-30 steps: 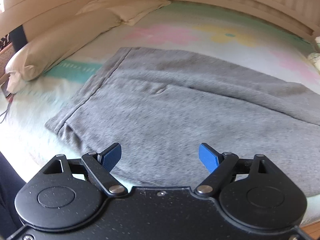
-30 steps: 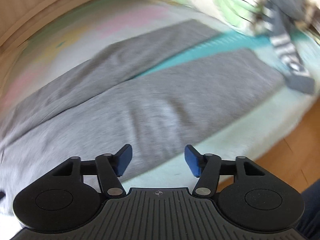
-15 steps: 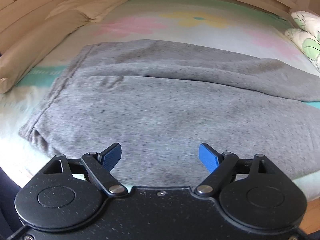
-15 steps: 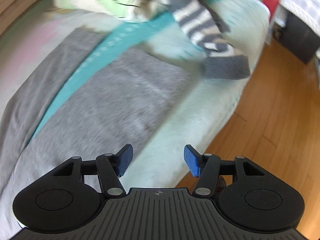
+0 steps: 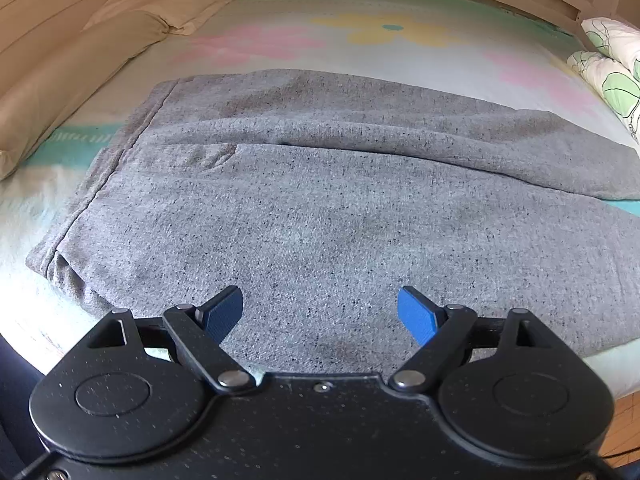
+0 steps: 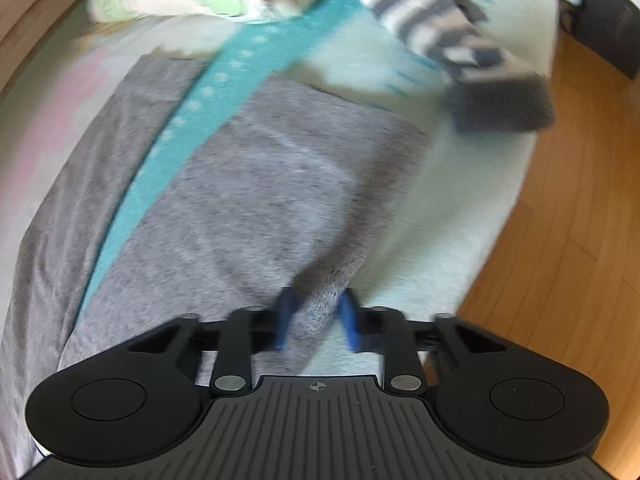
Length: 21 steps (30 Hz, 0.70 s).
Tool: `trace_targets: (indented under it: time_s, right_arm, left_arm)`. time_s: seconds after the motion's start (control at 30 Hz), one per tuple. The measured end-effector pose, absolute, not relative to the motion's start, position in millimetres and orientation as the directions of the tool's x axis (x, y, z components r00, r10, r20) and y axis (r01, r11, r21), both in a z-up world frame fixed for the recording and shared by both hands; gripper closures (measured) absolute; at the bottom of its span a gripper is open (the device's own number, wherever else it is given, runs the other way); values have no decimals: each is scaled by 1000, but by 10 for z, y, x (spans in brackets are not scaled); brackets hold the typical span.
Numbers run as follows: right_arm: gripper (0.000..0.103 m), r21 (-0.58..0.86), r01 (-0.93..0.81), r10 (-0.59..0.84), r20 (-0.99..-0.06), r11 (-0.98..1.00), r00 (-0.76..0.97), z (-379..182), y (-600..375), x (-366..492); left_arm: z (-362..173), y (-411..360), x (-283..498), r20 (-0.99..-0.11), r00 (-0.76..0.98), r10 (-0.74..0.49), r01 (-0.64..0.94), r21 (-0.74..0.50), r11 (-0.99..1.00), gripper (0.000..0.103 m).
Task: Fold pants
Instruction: 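Swing the right tool toward the pant leg cuff and close on it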
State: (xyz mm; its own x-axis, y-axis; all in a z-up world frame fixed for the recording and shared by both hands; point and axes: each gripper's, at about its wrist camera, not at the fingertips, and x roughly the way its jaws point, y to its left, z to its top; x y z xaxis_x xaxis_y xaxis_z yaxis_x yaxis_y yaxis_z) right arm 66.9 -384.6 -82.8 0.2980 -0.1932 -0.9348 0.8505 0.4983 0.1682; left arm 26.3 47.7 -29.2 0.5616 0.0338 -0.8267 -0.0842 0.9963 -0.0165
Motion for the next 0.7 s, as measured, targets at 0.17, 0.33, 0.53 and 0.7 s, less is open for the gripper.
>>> trace_targets:
  time_s: [0.17, 0.33, 0.53, 0.7]
  right_arm:
    - [98, 185, 750, -232, -880, 635, 413, -575, -3561, 850]
    - [98, 238, 665, -230, -813, 708, 535, -297, -3331, 934]
    - [98, 295, 631, -227, -758, 718, 612, -70, -3246, 948]
    - [98, 321, 631, -249, -722, 706, 645, 45, -3247, 878]
  left_arm:
    - [-284, 448, 237, -816, 576, 38, -65, 0, 998, 19]
    - [-283, 330, 154, -801, 599, 12, 13, 24, 1000, 19]
    - [-301, 154, -51, -771, 637, -30, 153, 88, 984, 19]
    - [-394, 27, -186, -757, 653, -32, 234, 162, 959, 19]
